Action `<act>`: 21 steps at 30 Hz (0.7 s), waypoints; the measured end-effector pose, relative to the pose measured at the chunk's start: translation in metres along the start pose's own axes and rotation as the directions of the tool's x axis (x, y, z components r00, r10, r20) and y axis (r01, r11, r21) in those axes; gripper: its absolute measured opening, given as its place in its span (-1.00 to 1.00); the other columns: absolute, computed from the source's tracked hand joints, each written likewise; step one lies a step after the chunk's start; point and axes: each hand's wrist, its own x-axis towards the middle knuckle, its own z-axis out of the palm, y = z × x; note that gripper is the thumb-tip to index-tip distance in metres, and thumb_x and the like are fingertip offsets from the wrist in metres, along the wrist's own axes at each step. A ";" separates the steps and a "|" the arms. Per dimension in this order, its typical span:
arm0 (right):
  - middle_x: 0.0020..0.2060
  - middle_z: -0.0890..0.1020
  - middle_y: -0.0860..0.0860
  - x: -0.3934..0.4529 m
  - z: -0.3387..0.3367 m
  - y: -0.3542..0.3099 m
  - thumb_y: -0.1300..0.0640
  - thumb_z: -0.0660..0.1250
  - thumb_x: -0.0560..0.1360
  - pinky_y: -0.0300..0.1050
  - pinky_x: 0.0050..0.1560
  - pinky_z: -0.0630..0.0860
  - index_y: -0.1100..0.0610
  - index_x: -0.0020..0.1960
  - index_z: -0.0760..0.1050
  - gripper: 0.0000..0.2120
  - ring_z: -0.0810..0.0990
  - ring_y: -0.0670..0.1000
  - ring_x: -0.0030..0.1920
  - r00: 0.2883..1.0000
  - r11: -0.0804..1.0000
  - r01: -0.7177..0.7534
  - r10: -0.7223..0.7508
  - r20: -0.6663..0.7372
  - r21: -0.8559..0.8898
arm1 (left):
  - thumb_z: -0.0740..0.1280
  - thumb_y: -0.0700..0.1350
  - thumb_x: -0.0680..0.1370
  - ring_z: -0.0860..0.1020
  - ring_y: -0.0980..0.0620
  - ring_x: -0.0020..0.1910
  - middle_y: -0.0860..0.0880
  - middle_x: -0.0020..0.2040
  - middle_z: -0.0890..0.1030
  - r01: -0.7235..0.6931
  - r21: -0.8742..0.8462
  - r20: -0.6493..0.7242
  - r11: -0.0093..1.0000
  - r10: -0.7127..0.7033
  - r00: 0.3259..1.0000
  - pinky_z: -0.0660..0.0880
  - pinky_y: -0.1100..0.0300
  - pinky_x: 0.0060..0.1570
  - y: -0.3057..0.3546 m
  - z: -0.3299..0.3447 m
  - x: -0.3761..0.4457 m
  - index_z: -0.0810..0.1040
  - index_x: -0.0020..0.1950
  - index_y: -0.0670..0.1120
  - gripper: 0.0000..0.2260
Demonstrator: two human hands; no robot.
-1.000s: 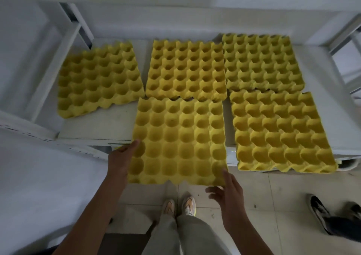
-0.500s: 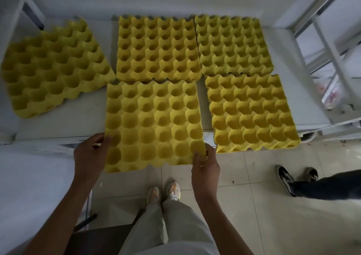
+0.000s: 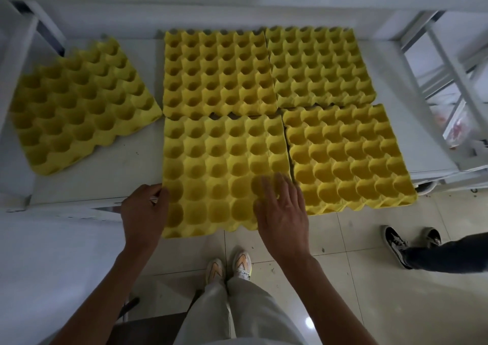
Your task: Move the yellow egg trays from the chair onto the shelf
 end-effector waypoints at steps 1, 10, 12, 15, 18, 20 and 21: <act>0.58 0.28 0.22 0.004 0.001 0.000 -0.07 0.10 0.70 0.18 0.59 0.19 0.02 0.60 0.24 -0.51 0.23 0.21 0.59 0.999 1.000 0.017 -0.017 0.027 0.003 | 0.39 -0.19 0.59 0.60 -0.02 -0.30 -0.08 -0.25 0.66 0.000 0.019 0.005 1.000 -0.001 1.000 0.54 0.11 -0.27 0.001 0.001 0.002 0.70 -0.11 -0.16 -0.88; 0.62 0.16 0.27 0.037 0.001 0.002 -0.11 0.04 0.71 0.16 0.54 0.26 0.00 0.54 0.33 -0.55 0.29 0.24 0.56 0.994 0.998 0.067 -0.067 0.080 0.007 | 0.32 -0.09 0.59 0.53 -0.06 -0.36 0.01 -0.27 0.53 0.061 0.217 0.029 0.974 -0.069 0.997 0.53 0.08 -0.38 0.013 0.005 0.032 0.62 -0.20 -0.07 -0.80; 0.61 0.16 0.28 0.036 0.003 0.003 -0.11 0.05 0.72 0.18 0.52 0.28 0.01 0.55 0.33 -0.55 0.30 0.25 0.55 0.993 0.997 0.080 -0.080 0.081 0.000 | 0.30 -0.03 0.62 0.54 -0.05 -0.35 0.02 -0.25 0.54 0.018 0.224 0.046 0.974 -0.029 0.999 0.52 0.10 -0.39 0.009 0.001 0.028 0.61 -0.18 -0.05 -0.78; 0.62 0.14 0.28 0.036 0.005 0.006 -0.14 0.00 0.72 0.22 0.51 0.29 -0.01 0.57 0.29 -0.52 0.29 0.28 0.55 0.992 0.996 0.085 -0.083 0.096 -0.018 | 0.29 0.08 0.64 0.58 -0.04 -0.29 0.06 -0.11 0.55 -0.023 0.246 0.005 0.969 0.022 1.000 0.53 0.11 -0.37 -0.002 -0.017 0.032 0.62 -0.07 0.04 -0.81; 0.63 0.10 0.27 0.038 0.005 0.005 -0.18 -0.07 0.71 0.23 0.51 0.28 -0.02 0.59 0.26 -0.48 0.27 0.28 0.56 0.989 0.994 0.101 -0.096 0.115 -0.041 | 0.33 0.09 0.58 0.61 -0.18 0.01 -0.06 0.17 0.55 -0.018 0.385 -0.175 0.923 0.093 0.980 0.57 -0.03 -0.17 -0.031 -0.050 0.067 0.59 0.21 0.02 -0.74; 0.63 0.11 0.28 0.037 0.007 0.005 -0.18 -0.07 0.70 0.23 0.50 0.29 -0.01 0.59 0.27 -0.46 0.29 0.31 0.55 0.989 0.995 0.092 -0.086 0.117 -0.047 | 0.40 0.06 0.50 0.52 -0.27 0.24 -0.17 0.34 0.47 -0.040 0.498 -0.163 0.866 0.139 0.977 0.53 -0.14 0.03 -0.054 -0.071 0.101 0.49 0.38 -0.01 -0.54; 0.62 0.13 0.29 0.037 0.007 0.005 -0.17 -0.06 0.70 0.24 0.47 0.32 0.00 0.58 0.31 -0.46 0.32 0.32 0.52 0.991 0.995 0.094 -0.089 0.103 -0.041 | 0.44 0.06 0.46 0.47 -0.29 0.30 -0.19 0.42 0.41 -0.051 0.574 -0.108 0.817 0.138 0.984 0.49 -0.16 0.10 -0.063 -0.080 0.117 0.43 0.45 0.00 -0.43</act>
